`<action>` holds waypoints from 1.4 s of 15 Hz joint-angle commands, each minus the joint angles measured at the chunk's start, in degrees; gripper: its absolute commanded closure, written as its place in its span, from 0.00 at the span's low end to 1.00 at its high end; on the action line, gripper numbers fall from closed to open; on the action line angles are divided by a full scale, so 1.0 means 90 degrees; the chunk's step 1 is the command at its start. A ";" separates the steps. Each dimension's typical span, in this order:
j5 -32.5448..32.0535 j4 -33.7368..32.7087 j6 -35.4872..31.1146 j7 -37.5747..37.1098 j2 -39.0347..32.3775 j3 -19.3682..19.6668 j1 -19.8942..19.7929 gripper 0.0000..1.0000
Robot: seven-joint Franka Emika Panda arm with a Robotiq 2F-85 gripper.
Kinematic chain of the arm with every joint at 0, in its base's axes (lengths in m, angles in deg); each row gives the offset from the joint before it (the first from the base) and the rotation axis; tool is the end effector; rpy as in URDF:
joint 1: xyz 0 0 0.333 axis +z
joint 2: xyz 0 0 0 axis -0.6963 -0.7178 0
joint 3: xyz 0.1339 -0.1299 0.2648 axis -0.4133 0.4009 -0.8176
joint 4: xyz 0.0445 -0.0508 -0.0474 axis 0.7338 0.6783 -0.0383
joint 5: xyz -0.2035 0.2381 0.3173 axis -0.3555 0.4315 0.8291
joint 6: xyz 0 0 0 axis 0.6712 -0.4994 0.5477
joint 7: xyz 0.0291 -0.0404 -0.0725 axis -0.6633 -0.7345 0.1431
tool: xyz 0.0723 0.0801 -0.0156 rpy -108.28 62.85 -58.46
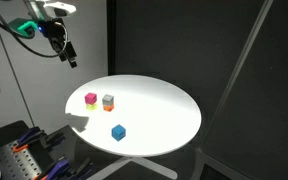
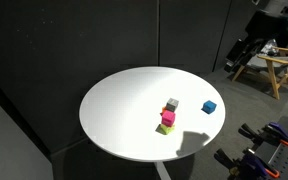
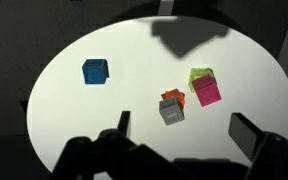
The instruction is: Pick up the gray block and put it on the pink block
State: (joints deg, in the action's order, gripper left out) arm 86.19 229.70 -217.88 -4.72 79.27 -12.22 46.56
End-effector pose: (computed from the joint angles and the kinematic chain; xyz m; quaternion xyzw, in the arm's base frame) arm 0.3684 0.0651 0.4127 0.9920 -0.0460 0.1175 0.0015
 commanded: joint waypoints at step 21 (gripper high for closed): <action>0.0341 -0.1900 0.0441 0.0222 -0.2295 0.0339 0.0109 0.00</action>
State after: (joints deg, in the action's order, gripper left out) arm 87.82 218.47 -215.62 -4.44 64.99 -10.37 46.80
